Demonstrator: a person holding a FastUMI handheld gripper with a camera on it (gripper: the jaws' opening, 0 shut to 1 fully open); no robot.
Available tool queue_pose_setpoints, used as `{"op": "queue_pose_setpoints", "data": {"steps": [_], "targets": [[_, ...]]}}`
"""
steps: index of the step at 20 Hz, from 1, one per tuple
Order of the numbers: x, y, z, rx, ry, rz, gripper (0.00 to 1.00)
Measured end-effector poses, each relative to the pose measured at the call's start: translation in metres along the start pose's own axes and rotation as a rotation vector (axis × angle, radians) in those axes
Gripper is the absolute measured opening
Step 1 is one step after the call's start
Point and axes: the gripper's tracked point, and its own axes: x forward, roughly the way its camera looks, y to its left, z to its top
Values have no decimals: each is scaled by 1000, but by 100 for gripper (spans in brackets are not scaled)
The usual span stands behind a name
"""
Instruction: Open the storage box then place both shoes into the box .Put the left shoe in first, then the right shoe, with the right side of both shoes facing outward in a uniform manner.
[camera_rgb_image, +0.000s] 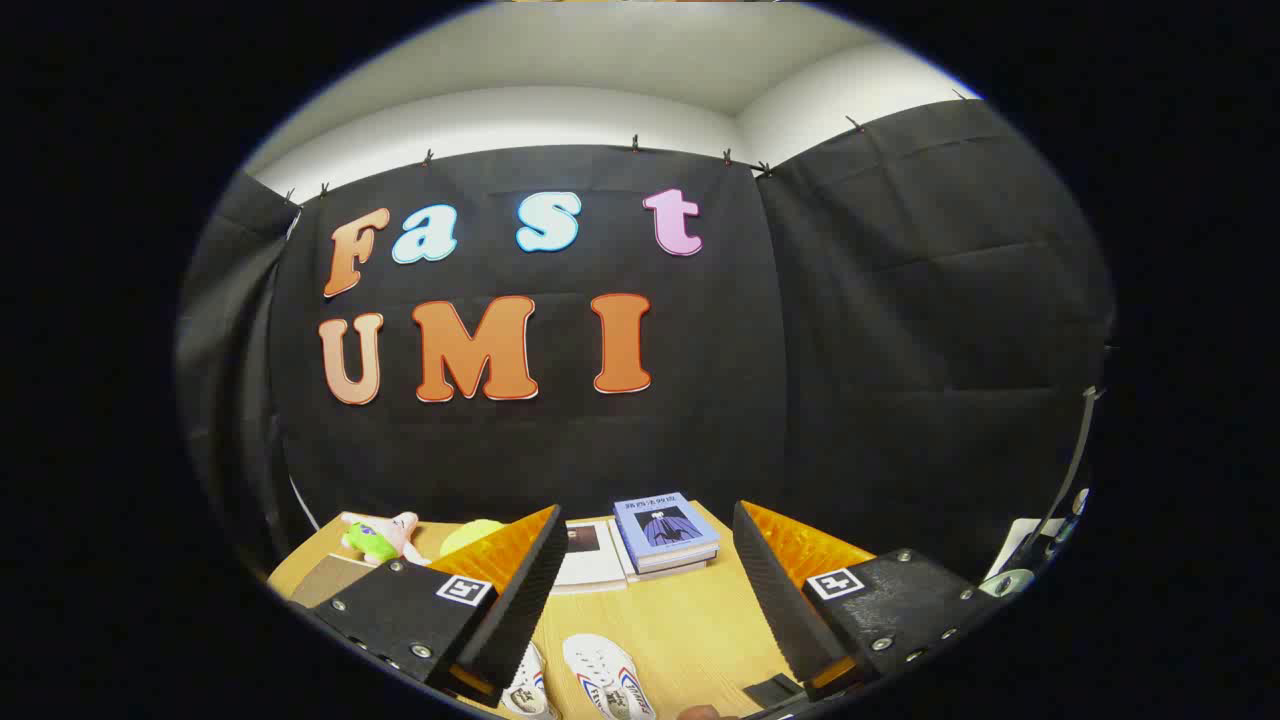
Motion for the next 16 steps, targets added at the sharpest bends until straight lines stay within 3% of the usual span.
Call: {"op": "queue_pose_setpoints", "data": {"steps": [5, 10, 16], "targets": [[7, 17, -11, 9, 14, 39, 99], [5, 7, -18, -5, -5, -17, 98], [11, 7, -28, -15, 38, 11, 98]]}}
